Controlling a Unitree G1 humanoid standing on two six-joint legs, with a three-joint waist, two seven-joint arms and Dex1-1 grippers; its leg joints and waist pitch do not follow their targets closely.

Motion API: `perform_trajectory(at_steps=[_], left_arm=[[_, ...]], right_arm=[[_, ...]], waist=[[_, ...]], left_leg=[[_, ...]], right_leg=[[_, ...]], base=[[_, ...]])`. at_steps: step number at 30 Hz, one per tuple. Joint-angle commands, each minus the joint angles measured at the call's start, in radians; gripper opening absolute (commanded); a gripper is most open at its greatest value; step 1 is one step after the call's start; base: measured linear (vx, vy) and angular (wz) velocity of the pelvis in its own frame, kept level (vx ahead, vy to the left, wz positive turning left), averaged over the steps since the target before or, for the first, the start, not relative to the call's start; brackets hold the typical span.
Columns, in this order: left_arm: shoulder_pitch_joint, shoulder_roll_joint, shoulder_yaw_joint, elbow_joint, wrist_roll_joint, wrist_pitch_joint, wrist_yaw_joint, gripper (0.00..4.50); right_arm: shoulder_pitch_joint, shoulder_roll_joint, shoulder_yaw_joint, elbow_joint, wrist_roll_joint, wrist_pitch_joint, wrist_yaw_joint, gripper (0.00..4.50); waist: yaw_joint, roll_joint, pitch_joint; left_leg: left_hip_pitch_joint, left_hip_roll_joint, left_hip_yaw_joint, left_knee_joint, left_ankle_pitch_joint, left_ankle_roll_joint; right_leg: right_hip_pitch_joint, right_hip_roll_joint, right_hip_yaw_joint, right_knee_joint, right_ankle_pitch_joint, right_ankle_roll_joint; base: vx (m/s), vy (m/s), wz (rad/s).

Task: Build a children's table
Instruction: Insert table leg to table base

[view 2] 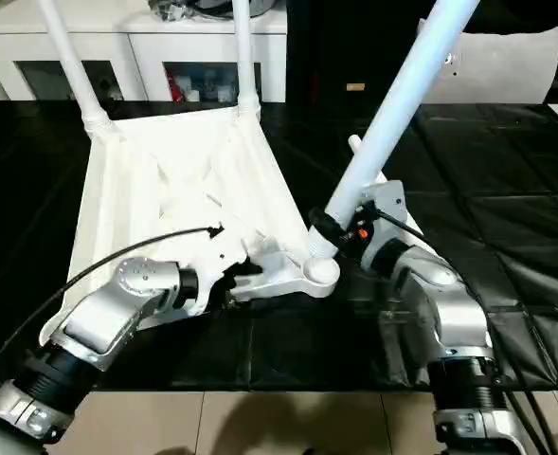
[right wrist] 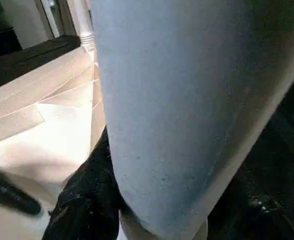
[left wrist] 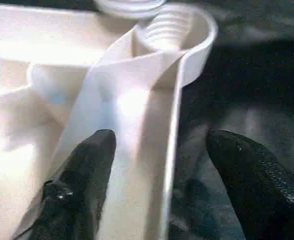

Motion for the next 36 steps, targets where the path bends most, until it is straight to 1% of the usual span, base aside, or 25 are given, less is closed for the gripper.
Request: perform_trajectory(at_steps=[1, 3, 4, 5, 7, 8, 9, 10, 11, 12, 13, 14, 16, 17, 19, 20, 23, 24, 25, 26, 28, 30, 31, 34, 36], left_arm=[[-0.009, 0.001, -0.004, 0.011, 0.014, -0.012, 0.008, 3.17], [-0.011, 0.003, -0.005, 0.024, 0.022, -0.02, 0.011, 2.91], [-0.012, 0.003, -0.005, 0.028, 0.024, -0.023, 0.013, 2.91], [-0.014, 0.003, -0.006, 0.033, 0.026, -0.03, 0.013, 2.75], [-0.015, 0.002, -0.006, 0.035, 0.028, -0.035, 0.013, 2.69], [-0.018, 0.001, -0.007, 0.043, 0.027, -0.048, 0.005, 2.58], [-0.02, 0.0, -0.007, 0.047, 0.026, -0.055, -0.001, 2.42], [-0.023, -0.002, -0.008, 0.054, 0.024, -0.061, -0.009, 2.32], [-0.025, -0.003, -0.008, 0.058, 0.023, -0.064, -0.014, 2.28], [-0.028, -0.003, -0.009, 0.063, 0.023, -0.065, -0.02, 2.28], [-0.03, -0.003, -0.01, 0.066, 0.023, -0.067, -0.024, 2.24], [-0.031, -0.007, -0.007, 0.072, 0.015, -0.064, -0.033, 2.11], [-0.031, -0.007, -0.008, 0.075, 0.013, -0.063, -0.039, 1.87], [-0.034, 0.0, -0.019, 0.084, 0.02, -0.065, -0.055, 1.85], [-0.035, 0.002, -0.021, 0.088, 0.023, -0.064, -0.06, 1.78], [-0.035, 0.006, -0.022, 0.09, 0.024, -0.063, -0.067, 1.5], [-0.038, 0.008, -0.017, 0.095, 0.022, -0.066, -0.084, 1.34], [-0.04, 0.007, -0.015, 0.098, 0.02, -0.066, -0.087, 1.26], [-0.041, 0.006, -0.014, 0.099, 0.019, -0.066, -0.088, 1.12], [-0.043, 0.006, -0.014, 0.101, 0.018, -0.066, -0.093, 1.0], [-0.046, 0.009, -0.018, 0.104, 0.02, -0.068, -0.101, 0.94], [-0.047, 0.013, -0.024, 0.106, 0.024, -0.071, -0.109, 0.86], [-0.047, 0.015, -0.028, 0.108, 0.026, -0.072, -0.113, 0.61], [-0.048, 0.02, -0.038, 0.109, 0.036, -0.077, -0.125, 0.49], [-0.048, 0.022, -0.043, 0.111, 0.042, -0.083, -0.134, 0.28]], right_arm=[[0.008, -0.014, 0.004, -0.033, 0.012, 0.03, 0.012, 1.88], [0.011, -0.024, 0.013, -0.044, 0.016, 0.052, 0.03, 1.88], [0.011, -0.026, 0.014, -0.047, 0.017, 0.056, 0.032, 1.88], [0.009, -0.031, 0.018, -0.05, 0.022, 0.069, 0.041, 1.88], [0.007, -0.034, 0.021, -0.052, 0.026, 0.078, 0.048, 1.88], [0.002, -0.048, 0.036, -0.051, 0.025, 0.103, 0.068, 1.88], [-0.001, -0.054, 0.043, -0.05, 0.02, 0.109, 0.077, 1.88], [-0.007, -0.057, 0.045, -0.04, 0.018, 0.112, 0.084, 1.88], [-0.011, -0.059, 0.045, -0.035, 0.017, 0.113, 0.088, 1.88], [-0.018, -0.062, 0.047, -0.026, 0.015, 0.114, 0.094, 1.88], [-0.022, -0.065, 0.049, -0.021, 0.015, 0.114, 0.099, 1.88], [-0.031, -0.072, 0.057, -0.017, 0.018, 0.127, 0.117, 1.88], [-0.035, -0.078, 0.064, -0.016, 0.018, 0.134, 0.131, 1.88], [-0.045, -0.094, 0.086, -0.009, 0.011, 0.142, 0.161, 1.88], [-0.049, -0.1, 0.094, -0.008, 0.01, 0.148, 0.174, 1.88], [-0.056, -0.109, 0.109, -0.006, 0.006, 0.156, 0.194, 1.88], [-0.072, -0.125, 0.133, 0.007, -0.007, 0.165, 0.231, 1.88], [-0.077, -0.129, 0.136, 0.012, -0.009, 0.164, 0.238, 1.88], [-0.079, -0.13, 0.138, 0.014, -0.009, 0.164, 0.241, 1.88], [-0.082, -0.135, 0.142, 0.014, -0.009, 0.169, 0.248, 1.88], [-0.086, -0.145, 0.151, 0.014, -0.009, 0.178, 0.263, 1.88], [-0.089, -0.15, 0.154, 0.017, -0.012, 0.178, 0.269, 1.88], [-0.09, -0.153, 0.156, 0.02, -0.014, 0.179, 0.272, 1.88], [-0.095, -0.16, 0.165, 0.027, -0.017, 0.185, 0.285, 1.88], [-0.101, -0.163, 0.173, 0.038, -0.026, 0.182, 0.295, 1.88]], waist=[[0.0, -0.011, -0.074], [0.001, -0.011, -0.074], [0.001, -0.011, -0.074], [0.002, -0.008, -0.074], [0.001, -0.009, -0.072], [0.001, -0.01, -0.07], [0.0, -0.011, -0.069], [0.0, -0.015, -0.067], [0.0, -0.012, -0.067], [0.0, -0.013, -0.067], [0.0, -0.014, -0.069], [0.0, -0.013, -0.069], [0.001, -0.014, -0.069], [0.001, -0.014, -0.07], [0.001, -0.015, -0.071], [0.001, -0.014, -0.071], [0.001, -0.014, -0.071], [0.0, -0.021, -0.071], [0.001, -0.019, -0.071], [0.001, -0.019, -0.069], [0.003, -0.019, -0.069], [0.002, -0.021, -0.07], [0.002, -0.02, -0.071], [0.002, -0.02, -0.071], [0.0, -0.02, -0.072]], left_leg=[[-0.009, 0.046, -0.01, -0.057, 0.012, 0.106], [-0.009, 0.047, -0.011, -0.057, 0.015, 0.109], [-0.009, 0.046, -0.01, -0.057, 0.015, 0.109], [-0.009, 0.045, -0.01, -0.056, 0.013, 0.109], [-0.009, 0.046, -0.01, -0.057, -0.001, 0.108], [-0.007, 0.045, -0.01, -0.059, -0.015, 0.104], [-0.006, 0.045, -0.009, -0.06, -0.027, 0.099], [-0.005, 0.044, -0.008, -0.061, -0.036, 0.098], [-0.003, 0.045, -0.008, -0.063, -0.051, 0.091], [-0.003, 0.045, -0.009, -0.063, -0.054, 0.087], [-0.003, 0.045, -0.009, -0.063, -0.047, 0.084], [-0.003, 0.046, -0.009, -0.062, -0.045, 0.084], [-0.003, 0.045, -0.009, -0.062, -0.041, 0.086], [-0.005, 0.045, -0.009, -0.061, -0.031, 0.091], [-0.005, 0.045, -0.01, -0.061, -0.025, 0.094], [-0.005, 0.046, -0.01, -0.06, -0.024, 0.096], [-0.005, 0.046, -0.01, -0.059, -0.018, 0.101], [-0.006, 0.047, -0.009, -0.06, -0.019, 0.101], [-0.005, 0.046, -0.009, -0.059, -0.021, 0.101], [-0.005, 0.045, -0.008, -0.06, -0.025, 0.1], [-0.005, 0.045, -0.008, -0.06, -0.028, 0.098], [-0.005, 0.046, -0.009, -0.06, -0.023, 0.099], [-0.005, 0.046, -0.009, -0.059, -0.023, 0.098], [-0.005, 0.045, -0.009, -0.059, -0.023, 0.099], [-0.005, 0.046, -0.01, -0.059, -0.017, 0.1]], right_leg=[[0.079, -0.068, 0.07, -0.066, -0.18, -0.131], [0.08, -0.068, 0.07, -0.064, -0.176, -0.135], [0.08, -0.069, 0.07, -0.065, -0.178, -0.135], [0.08, -0.069, 0.069, -0.066, -0.181, -0.134], [0.079, -0.068, 0.069, -0.07, -0.198, -0.13], [0.08, -0.068, 0.067, -0.073, -0.22, -0.125], [0.08, -0.067, 0.067, -0.077, -0.24, -0.117], [0.079, -0.068, 0.067, -0.081, -0.258, -0.111], [0.079, -0.068, 0.066, -0.082, -0.285, -0.105], [0.08, -0.069, 0.067, -0.083, -0.29, -0.103], [0.08, -0.07, 0.067, -0.081, -0.287, -0.101], [0.079, -0.07, 0.067, -0.081, -0.28, -0.105], [0.08, -0.069, 0.067, -0.08, -0.271, -0.107], [0.081, -0.07, 0.068, -0.078, -0.255, -0.111], [0.081, -0.069, 0.068, -0.076, -0.249, -0.112], [0.082, -0.07, 0.067, -0.075, -0.244, -0.118], [0.082, -0.07, 0.068, -0.074, -0.232, -0.124], [0.082, -0.07, 0.068, -0.073, -0.238, -0.126], [0.081, -0.071, 0.068, -0.074, -0.244, -0.126], [0.08, -0.07, 0.068, -0.077, -0.259, -0.121], [0.081, -0.071, 0.068, -0.078, -0.271, -0.114], [0.081, -0.07, 0.068, -0.077, -0.266, -0.111], [0.081, -0.071, 0.068, -0.077, -0.266, -0.111], [0.082, -0.07, 0.067, -0.076, -0.265, -0.111], [0.081, -0.07, 0.067, -0.074, -0.253, -0.118]], base=[[0.0, 0.0, 0.0], [0.0, 0.0, 0.0], [0.0, 0.0, 0.0], [0.0, 0.0, 0.0], [0.0, 0.0, 0.0], [0.0, 0.0, 0.0], [0.0, 0.0, 0.0], [0.0, 0.0, 0.0], [0.0, 0.0, 0.0], [0.0, 0.0, 0.0], [0.0, 0.0, 0.0], [0.0, 0.0, 0.0], [0.0, 0.0, 0.0], [0.0, 0.0, 0.0], [0.0, 0.0, 0.0], [0.0, 0.0, 0.0], [0.0, 0.0, 0.0], [0.0, 0.0, 0.0], [0.0, 0.0, 0.0], [0.0, 0.0, 0.0], [0.0, 0.0, 0.0], [0.0, 0.0, 0.0], [0.0, 0.0, 0.0], [0.0, 0.0, 0.0], [0.0, 0.0, 0.0]])
